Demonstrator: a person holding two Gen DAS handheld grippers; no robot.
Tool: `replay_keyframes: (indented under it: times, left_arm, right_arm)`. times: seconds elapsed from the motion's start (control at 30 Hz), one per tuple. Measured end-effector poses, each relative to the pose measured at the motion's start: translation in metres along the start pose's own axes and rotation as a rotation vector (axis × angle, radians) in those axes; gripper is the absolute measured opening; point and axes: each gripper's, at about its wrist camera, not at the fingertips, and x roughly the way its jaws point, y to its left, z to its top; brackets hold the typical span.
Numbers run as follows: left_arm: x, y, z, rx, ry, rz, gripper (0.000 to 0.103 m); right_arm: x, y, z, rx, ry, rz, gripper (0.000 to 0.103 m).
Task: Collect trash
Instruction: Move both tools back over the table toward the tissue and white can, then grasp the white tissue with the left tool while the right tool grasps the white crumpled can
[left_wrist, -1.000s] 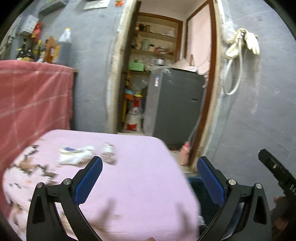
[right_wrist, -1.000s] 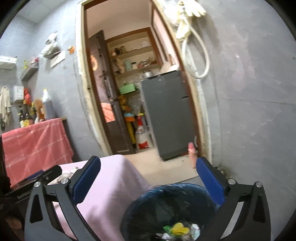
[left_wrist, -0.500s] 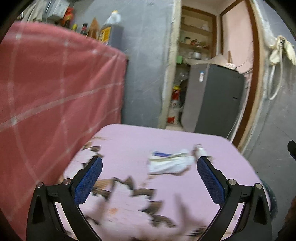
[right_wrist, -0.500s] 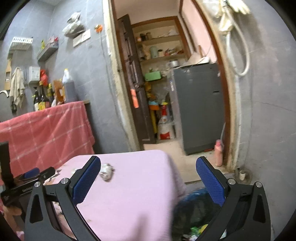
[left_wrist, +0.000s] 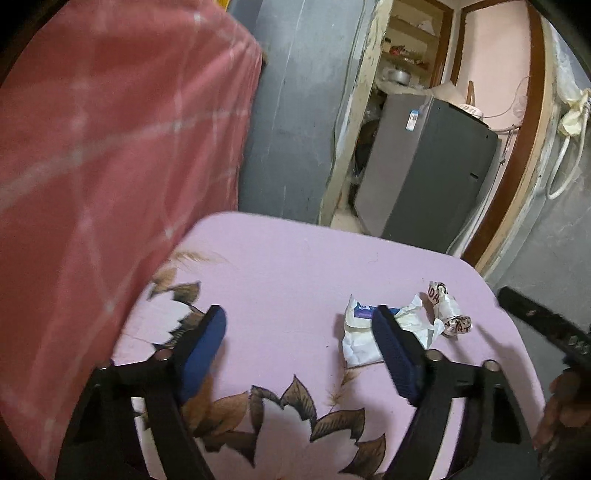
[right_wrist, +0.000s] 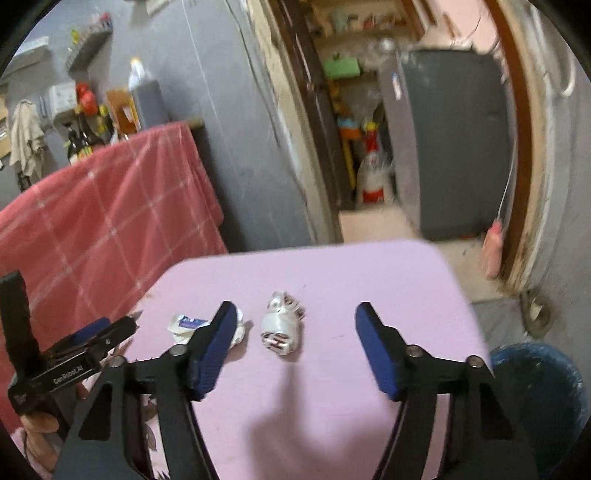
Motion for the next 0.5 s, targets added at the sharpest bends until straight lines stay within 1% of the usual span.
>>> replay_keyframes:
  times: [0.03,0.1,0.17,0.27,0.33,0.37,0.43,0.5]
  left_arm:
    - [0.002,0.001,0.0,-0.011,0.011,-0.013,0.071]
    - [0.003,0.002,0.003,-0.018,0.025,-0.03,0.071]
    - [0.004,0.003,0.006,-0.017,0.037,-0.037,0.07]
    - [0.008,0.004,0.011,-0.021,0.068,-0.053,0.067]
    - [0.01,0.005,0.015,-0.034,0.088,-0.074,0.067]
    - [0.012,0.006,0.017,-0.04,0.103,-0.089,0.067]
    - [0.018,0.005,0.022,-0.039,0.127,-0.106,0.065]
    - [0.022,0.002,0.024,-0.028,0.149,-0.127,0.059]
  right_arm:
    - [0.008,0.001,0.0,0.003,0.024,0.0,0.058]
    - [0.022,0.002,0.0,0.009,0.072,0.0,0.051]
    - [0.032,0.002,-0.001,0.019,0.111,0.008,0.05]
    - [0.049,0.002,-0.002,0.033,0.17,0.015,0.044]
    - [0.056,0.0,-0.003,0.051,0.198,0.032,0.038]
    - [0.059,-0.002,-0.005,0.067,0.211,0.047,0.028]
    - [0.056,-0.006,-0.007,0.086,0.204,0.065,0.027]
    - [0.049,-0.01,-0.008,0.076,0.192,0.06,0.025]
